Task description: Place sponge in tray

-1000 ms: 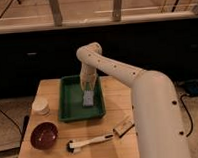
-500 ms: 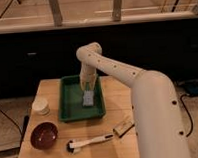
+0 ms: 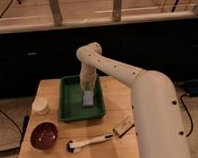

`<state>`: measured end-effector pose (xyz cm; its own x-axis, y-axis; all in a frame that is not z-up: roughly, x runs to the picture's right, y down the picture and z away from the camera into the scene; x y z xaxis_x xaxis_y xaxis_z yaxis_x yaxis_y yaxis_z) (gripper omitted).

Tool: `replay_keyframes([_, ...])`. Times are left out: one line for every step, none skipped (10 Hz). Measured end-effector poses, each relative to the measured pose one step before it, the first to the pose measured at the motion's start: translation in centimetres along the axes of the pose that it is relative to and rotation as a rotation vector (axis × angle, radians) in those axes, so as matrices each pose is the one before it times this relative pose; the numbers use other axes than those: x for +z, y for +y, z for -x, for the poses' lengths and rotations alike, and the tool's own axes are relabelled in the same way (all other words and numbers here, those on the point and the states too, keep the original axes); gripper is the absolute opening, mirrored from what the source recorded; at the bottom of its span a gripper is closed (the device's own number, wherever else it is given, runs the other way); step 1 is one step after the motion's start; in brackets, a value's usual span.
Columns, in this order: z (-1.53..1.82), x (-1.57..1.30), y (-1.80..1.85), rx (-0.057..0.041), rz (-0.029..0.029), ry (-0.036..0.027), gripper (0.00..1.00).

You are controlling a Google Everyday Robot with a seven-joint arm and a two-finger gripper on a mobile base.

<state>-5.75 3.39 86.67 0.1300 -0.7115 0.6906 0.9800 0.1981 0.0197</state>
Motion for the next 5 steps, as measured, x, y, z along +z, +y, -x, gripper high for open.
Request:
replay_keyframes([-0.038, -0.142, -0.025, -0.00004, -0.00069, 0.00209, 0.42])
replay_keyframes([0.012, 0.028, 0.012, -0.0001, 0.00035, -0.00041, 0.42])
replay_keyframes([-0.004, -0.006, 0.031, 0.00044, -0.00006, 0.00001, 0.42])
replay_keyframes([0.003, -0.002, -0.03, -0.00041, 0.00002, 0.00005, 0.42])
replay_keyframes([0.005, 0.015, 0.0, -0.00004, 0.00007, -0.0002, 0.42])
